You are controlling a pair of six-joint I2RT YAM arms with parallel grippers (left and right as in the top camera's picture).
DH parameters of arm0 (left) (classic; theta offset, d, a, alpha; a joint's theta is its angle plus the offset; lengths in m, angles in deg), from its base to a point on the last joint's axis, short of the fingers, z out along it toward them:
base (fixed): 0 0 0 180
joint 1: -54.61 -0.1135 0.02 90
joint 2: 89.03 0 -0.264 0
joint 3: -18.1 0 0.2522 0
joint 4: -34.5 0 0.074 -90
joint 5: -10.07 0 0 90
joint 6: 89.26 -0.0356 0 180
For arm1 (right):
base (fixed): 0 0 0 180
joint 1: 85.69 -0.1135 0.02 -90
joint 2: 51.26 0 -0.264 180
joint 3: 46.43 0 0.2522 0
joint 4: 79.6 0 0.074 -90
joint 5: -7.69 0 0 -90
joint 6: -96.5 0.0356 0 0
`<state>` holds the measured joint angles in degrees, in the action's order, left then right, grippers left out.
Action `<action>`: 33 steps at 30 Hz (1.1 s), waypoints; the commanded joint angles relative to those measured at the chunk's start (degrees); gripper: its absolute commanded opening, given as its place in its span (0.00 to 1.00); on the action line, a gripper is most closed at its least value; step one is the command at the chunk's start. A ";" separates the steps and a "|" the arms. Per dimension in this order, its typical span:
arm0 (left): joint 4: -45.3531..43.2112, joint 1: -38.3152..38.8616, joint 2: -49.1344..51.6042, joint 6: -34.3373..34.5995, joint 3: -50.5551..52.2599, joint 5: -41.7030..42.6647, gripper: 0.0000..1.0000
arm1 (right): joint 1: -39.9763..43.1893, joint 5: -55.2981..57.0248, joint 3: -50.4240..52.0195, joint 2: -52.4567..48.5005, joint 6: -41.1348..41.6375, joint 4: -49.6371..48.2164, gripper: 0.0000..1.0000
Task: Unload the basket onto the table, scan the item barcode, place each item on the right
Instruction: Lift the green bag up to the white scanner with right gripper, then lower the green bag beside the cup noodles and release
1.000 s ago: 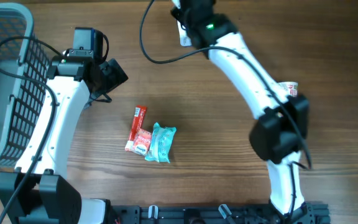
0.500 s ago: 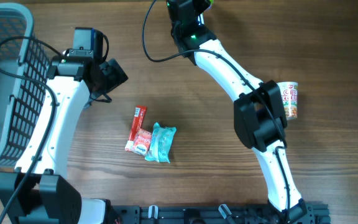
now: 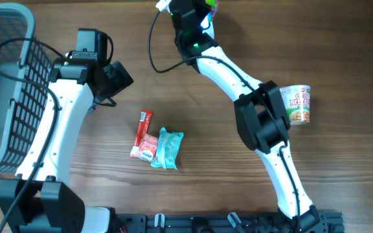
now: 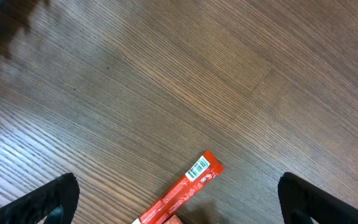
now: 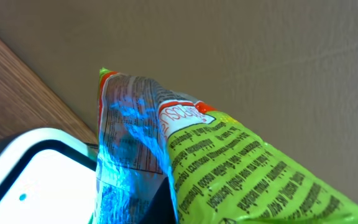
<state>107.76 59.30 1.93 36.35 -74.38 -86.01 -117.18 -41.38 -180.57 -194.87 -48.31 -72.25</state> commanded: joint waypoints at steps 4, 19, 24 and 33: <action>-0.15 -0.31 0.02 -0.90 -0.79 -0.15 1.00 | -0.76 -0.55 -1.05 7.50 1.88 4.61 0.04; -0.15 -0.31 0.02 -0.90 -0.79 -0.15 1.00 | 6.91 -41.68 5.49 30.14 36.57 88.19 0.04; -0.15 -0.31 0.02 -0.90 -0.79 -0.15 1.00 | 10.32 -40.85 23.85 30.14 37.46 81.77 0.06; -0.15 -0.33 0.02 -0.90 -0.79 -0.15 1.00 | 10.86 -40.24 25.83 33.51 49.51 72.94 0.93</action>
<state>107.76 59.30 1.93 36.33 -74.38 -86.01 -105.55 -73.55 -151.78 -164.66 -3.54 1.84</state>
